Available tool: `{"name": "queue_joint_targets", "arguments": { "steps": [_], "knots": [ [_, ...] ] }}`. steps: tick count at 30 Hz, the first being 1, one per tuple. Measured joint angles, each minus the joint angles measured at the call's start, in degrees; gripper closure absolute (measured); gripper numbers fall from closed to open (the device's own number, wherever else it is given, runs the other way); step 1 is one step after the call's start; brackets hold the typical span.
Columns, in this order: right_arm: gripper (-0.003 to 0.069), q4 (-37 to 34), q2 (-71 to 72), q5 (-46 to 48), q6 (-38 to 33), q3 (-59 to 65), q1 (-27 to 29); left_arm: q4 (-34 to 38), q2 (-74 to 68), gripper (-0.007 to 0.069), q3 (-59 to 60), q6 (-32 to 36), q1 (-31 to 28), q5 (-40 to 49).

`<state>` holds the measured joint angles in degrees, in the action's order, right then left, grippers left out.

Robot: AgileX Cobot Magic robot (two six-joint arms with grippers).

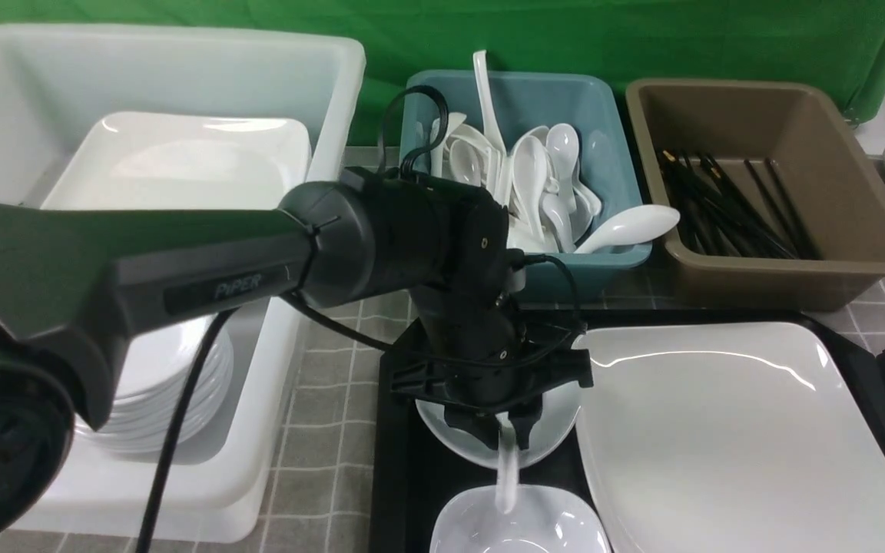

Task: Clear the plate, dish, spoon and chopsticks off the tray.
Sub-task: Use the left arm to grab a soup spoon from the plate, then use the left arm to put the soup spoon into the small storage box in the middle

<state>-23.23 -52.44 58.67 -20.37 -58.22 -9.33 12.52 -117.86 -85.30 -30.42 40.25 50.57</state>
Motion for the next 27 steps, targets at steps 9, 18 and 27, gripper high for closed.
{"name": "queue_joint_targets", "arguments": {
  "steps": [9,18,27],
  "knots": [
    [0.0632,0.00,0.00,0.00,0.00,0.22,0.00,1.24,1.98,0.0503,-3.87,2.13,0.00,7.45],
    [0.0629,-1.54,0.00,-7.98,-5.10,0.24,0.00,-6.39,8.17,0.0503,-16.98,9.22,0.00,2.99],
    [0.0628,-15.21,-0.76,-24.99,-23.75,0.29,0.00,-15.73,5.63,0.0503,-22.32,9.17,-3.90,-14.98]
  ]
}}
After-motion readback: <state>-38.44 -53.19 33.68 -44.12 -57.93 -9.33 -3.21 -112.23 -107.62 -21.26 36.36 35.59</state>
